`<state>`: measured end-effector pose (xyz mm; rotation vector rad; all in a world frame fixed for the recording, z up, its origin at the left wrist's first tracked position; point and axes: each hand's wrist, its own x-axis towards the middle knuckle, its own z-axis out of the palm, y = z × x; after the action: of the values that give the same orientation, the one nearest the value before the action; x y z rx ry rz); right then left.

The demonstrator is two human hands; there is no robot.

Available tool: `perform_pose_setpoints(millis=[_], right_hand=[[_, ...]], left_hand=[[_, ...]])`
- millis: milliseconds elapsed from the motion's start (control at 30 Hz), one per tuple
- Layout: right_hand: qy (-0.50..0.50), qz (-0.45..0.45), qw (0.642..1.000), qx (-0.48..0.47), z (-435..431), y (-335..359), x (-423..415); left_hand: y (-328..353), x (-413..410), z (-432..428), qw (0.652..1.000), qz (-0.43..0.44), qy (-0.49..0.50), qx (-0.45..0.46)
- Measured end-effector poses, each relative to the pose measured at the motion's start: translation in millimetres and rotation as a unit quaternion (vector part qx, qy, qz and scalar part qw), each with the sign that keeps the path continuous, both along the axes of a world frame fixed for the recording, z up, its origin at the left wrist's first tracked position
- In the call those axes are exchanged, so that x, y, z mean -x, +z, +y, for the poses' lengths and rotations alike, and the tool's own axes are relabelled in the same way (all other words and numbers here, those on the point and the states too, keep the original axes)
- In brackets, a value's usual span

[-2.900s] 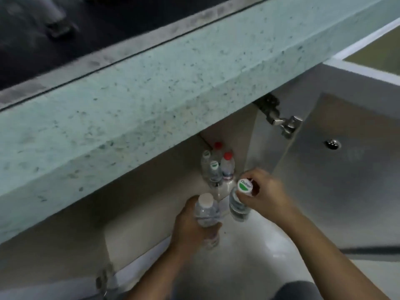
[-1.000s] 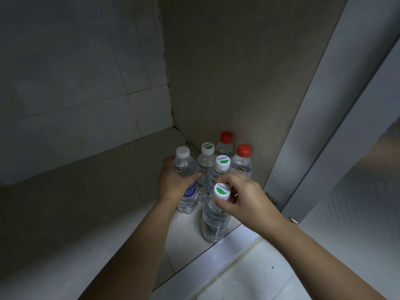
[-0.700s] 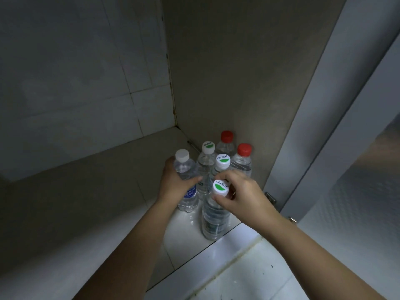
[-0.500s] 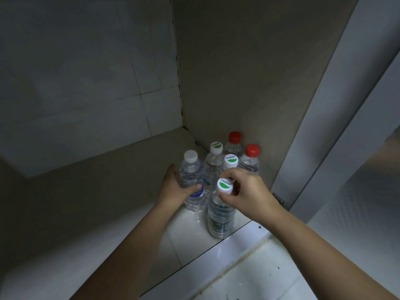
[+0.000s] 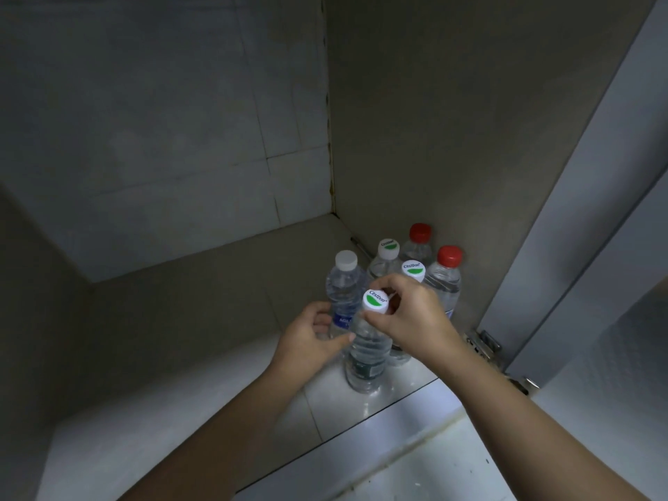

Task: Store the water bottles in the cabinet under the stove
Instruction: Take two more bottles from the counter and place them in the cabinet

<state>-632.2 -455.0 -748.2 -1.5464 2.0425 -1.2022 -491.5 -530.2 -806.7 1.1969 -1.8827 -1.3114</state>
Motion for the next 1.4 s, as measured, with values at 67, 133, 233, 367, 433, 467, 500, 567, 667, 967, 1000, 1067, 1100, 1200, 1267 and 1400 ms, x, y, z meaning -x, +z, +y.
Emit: perform_pose_setpoints(millis=[67,133,233,367,433,467,500,567,667,967,1000,1067,1100,1200,1267,1400], right_hand=[[-0.018,-0.003,1.000,0.005,-2,-2,-1],[-0.027,0.007,1.000,0.000,-5,-3,-2],[-0.020,0.047,0.999,-0.010,-7,-4,-2],[0.036,0.102,0.994,-0.025,1,2,1],[0.050,0.097,0.994,-0.018,9,3,6],[0.053,0.094,0.994,-0.008,13,4,9],[0.050,0.094,0.994,0.002,17,4,13],[0.031,0.104,0.994,0.014,23,4,21],[0.001,0.116,0.993,0.016,29,3,32],[-0.005,0.101,0.994,0.032,27,-12,44],[-0.003,0.097,0.995,0.038,26,-12,45],[0.000,0.092,0.995,0.047,23,-13,45],[0.003,0.089,0.995,0.050,21,-13,44],[0.025,0.079,0.995,0.062,18,-12,42],[0.047,0.079,0.993,0.071,15,-10,42],[0.067,0.081,0.993,0.060,9,-7,41]], left_hand=[[-5,-1,8,1.000,-0.007,-0.020,-0.006],[-12,2,18,0.999,-0.019,-0.036,0.002],[-17,18,33,1.000,-0.016,-0.010,0.012],[-17,42,45,0.996,-0.035,0.084,0.016],[-18,47,47,0.993,-0.034,0.107,0.021],[-18,47,47,0.993,-0.030,0.109,0.019],[-16,47,44,0.994,-0.022,0.103,0.017],[-13,43,36,0.998,-0.008,0.065,0.006],[-7,39,25,1.000,-0.004,-0.015,0.001],[-6,33,27,0.999,-0.049,-0.018,0.011],[-8,36,31,0.999,-0.043,0.007,0.010],[-14,45,38,0.998,-0.035,0.060,0.002],[-19,49,40,0.995,-0.037,0.088,-0.002],[-33,54,42,0.989,-0.029,0.144,0.005],[-38,53,41,0.989,-0.019,0.147,0.006],[-38,47,39,0.992,-0.029,0.123,0.022]])
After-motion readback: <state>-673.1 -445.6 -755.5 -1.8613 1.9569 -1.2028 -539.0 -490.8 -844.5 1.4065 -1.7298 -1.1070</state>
